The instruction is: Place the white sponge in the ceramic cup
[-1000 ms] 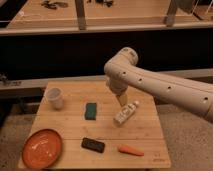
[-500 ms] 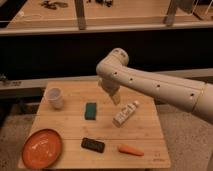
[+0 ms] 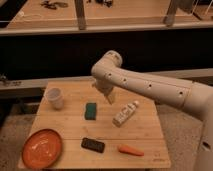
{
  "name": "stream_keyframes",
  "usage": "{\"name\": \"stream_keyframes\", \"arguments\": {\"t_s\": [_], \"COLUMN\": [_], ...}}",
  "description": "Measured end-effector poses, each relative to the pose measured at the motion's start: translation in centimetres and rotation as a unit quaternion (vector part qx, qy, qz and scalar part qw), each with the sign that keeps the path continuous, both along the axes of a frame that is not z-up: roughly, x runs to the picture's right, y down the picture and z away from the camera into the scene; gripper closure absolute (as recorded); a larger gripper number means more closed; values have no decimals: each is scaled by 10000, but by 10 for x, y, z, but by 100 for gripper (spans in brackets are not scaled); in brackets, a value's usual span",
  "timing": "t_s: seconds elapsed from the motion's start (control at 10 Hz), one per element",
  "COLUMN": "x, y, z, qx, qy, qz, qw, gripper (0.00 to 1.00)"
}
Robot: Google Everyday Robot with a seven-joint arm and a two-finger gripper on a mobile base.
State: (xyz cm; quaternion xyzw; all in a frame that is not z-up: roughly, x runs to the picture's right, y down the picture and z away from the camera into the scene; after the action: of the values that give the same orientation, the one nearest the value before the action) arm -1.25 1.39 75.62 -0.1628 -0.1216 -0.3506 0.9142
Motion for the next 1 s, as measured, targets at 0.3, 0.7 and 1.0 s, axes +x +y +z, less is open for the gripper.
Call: {"name": "stream_keyframes", "arguments": {"t_s": [0.3,0.7,1.0], "x": [-16,-28,-40], "y": [5,20,34], "z": [18,45,63], "qx": [-40,-163,-277], "qy": [-265,-567,-772], "qz": [-246,-538,-782], "qw": [9993,9968,9936], "gripper": [20,20,20]}}
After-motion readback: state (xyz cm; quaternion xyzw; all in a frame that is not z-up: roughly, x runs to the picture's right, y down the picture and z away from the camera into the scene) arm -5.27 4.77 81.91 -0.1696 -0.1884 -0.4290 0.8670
